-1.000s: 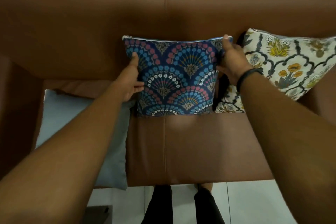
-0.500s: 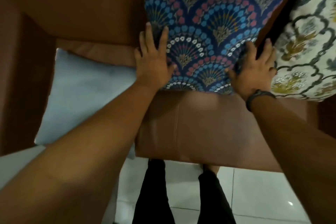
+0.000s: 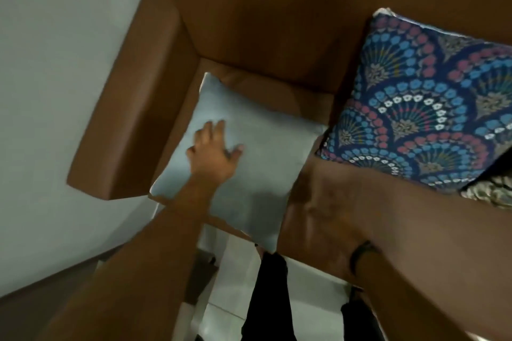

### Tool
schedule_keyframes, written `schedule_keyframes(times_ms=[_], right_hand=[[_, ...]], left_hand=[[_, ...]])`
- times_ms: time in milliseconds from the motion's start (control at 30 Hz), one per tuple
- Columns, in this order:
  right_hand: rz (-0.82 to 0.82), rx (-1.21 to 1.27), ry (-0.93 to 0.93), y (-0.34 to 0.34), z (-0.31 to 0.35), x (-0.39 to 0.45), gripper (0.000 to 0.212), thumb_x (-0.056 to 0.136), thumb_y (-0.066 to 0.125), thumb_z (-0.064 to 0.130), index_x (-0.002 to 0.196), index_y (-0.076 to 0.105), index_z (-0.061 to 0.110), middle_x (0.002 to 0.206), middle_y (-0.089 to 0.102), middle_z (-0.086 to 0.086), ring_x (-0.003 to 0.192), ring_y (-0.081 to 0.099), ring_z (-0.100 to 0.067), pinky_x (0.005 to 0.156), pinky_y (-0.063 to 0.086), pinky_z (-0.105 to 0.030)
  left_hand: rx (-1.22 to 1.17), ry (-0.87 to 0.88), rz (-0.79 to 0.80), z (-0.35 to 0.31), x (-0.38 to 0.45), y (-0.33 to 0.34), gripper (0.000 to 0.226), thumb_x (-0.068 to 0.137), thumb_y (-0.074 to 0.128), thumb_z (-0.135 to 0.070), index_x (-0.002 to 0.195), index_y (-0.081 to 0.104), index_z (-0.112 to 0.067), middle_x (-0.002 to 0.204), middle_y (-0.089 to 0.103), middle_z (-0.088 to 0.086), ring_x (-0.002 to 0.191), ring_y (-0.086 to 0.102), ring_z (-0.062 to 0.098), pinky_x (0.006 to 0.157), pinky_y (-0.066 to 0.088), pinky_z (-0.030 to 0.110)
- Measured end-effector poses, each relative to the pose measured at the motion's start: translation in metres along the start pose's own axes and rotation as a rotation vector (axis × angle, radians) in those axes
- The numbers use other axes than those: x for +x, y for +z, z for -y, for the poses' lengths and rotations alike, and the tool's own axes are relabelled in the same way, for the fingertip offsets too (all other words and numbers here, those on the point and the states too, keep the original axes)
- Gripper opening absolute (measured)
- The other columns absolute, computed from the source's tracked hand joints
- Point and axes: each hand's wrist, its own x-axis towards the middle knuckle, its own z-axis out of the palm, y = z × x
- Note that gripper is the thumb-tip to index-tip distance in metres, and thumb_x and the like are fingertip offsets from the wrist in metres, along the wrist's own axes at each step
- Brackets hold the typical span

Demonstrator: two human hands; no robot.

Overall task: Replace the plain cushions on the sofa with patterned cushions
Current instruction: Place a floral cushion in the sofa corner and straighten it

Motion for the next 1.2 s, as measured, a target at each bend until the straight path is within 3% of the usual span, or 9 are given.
schedule_keyframes(times_ms=[133,267,500,600,667,767,867,1033,1200], right_hand=[[0.323,0.258,0.013,0.103,0.012,-0.037,0.073,0.088,0.082,0.019,0.141,0.037,0.039,0.139,0.053,0.017,0.129,0.052,0.012,0.101,0.041,-0.007],[0.263,0.454,0.124,0.114,0.028,-0.041,0.080,0.072,0.085,0.045,0.129,0.037,0.073,0.128,0.055,0.042,0.117,0.054,0.021,0.094,0.050,-0.007],[0.141,0.551,0.265,0.033,0.098,-0.036,0.070,0.069,0.081,0.064,0.129,0.058,0.037,0.121,0.074,0.010,0.103,0.073,-0.004,0.088,0.061,-0.025],[0.196,0.608,0.343,-0.020,0.129,-0.020,0.046,0.082,0.083,0.044,0.118,0.071,0.018,0.105,0.083,0.000,0.090,0.080,-0.015,0.069,0.063,-0.025],[0.262,0.669,0.403,-0.057,0.151,0.000,0.024,0.091,0.077,0.029,0.106,0.076,0.010,0.093,0.084,-0.003,0.080,0.081,-0.015,0.059,0.060,-0.020],[0.308,0.776,0.461,-0.104,0.178,0.039,0.021,0.101,0.061,0.019,0.103,0.073,0.003,0.079,0.082,-0.006,0.062,0.077,-0.015,0.050,0.056,-0.019],[0.278,0.746,0.471,-0.133,0.189,0.083,0.023,0.107,0.038,0.012,0.100,0.060,0.009,0.047,0.055,0.000,0.029,0.047,-0.009,0.028,0.028,-0.012],[0.179,0.817,0.421,-0.141,0.216,0.148,0.034,0.110,0.033,0.034,0.099,0.061,0.018,0.065,0.057,-0.001,0.042,0.047,-0.011,0.028,0.025,-0.013],[-0.012,0.828,0.425,-0.128,0.235,0.179,0.078,0.102,0.027,0.071,0.157,0.037,0.017,0.133,0.053,-0.010,0.106,0.074,-0.036,0.072,0.064,-0.039]], left_hand=[[-0.228,-0.336,0.280,0.111,0.003,0.001,0.125,0.060,0.044,-0.105,0.163,0.017,-0.038,0.171,0.024,0.006,0.154,0.028,0.040,0.120,0.027,0.065],[-0.454,-0.353,0.351,0.138,-0.009,-0.006,0.125,0.054,0.060,-0.099,0.157,0.025,-0.039,0.158,0.044,0.009,0.142,0.044,0.042,0.114,0.036,0.065],[-0.389,-0.100,0.332,0.126,0.014,-0.113,0.076,0.074,0.053,-0.090,0.136,0.054,-0.046,0.139,0.060,0.001,0.121,0.055,0.027,0.106,0.042,0.049],[-0.542,-0.020,0.285,0.104,0.038,-0.165,0.065,0.068,0.062,-0.084,0.115,0.074,-0.041,0.122,0.072,-0.003,0.111,0.065,0.018,0.096,0.051,0.037],[-0.659,-0.020,0.310,0.087,0.062,-0.197,0.071,0.060,0.062,-0.090,0.104,0.081,-0.038,0.114,0.077,-0.005,0.112,0.069,0.016,0.103,0.052,0.034],[-0.795,-0.151,0.513,0.055,0.099,-0.232,0.092,0.042,0.060,-0.103,0.098,0.085,-0.034,0.102,0.082,-0.008,0.098,0.077,0.016,0.078,0.061,0.029],[-0.964,-0.253,0.568,0.029,0.135,-0.233,0.107,0.035,0.060,-0.104,0.114,0.078,-0.033,0.105,0.082,-0.002,0.100,0.077,0.024,0.072,0.061,0.039],[-1.071,-0.221,0.452,-0.020,0.173,-0.210,0.055,0.079,0.049,-0.088,0.114,0.063,-0.047,0.115,0.069,-0.012,0.114,0.060,0.020,0.083,0.052,0.042],[-0.930,-0.122,0.334,-0.050,0.192,-0.176,0.096,0.080,0.050,-0.085,0.160,0.031,-0.035,0.154,0.049,-0.005,0.137,0.050,0.024,0.108,0.047,0.048]])
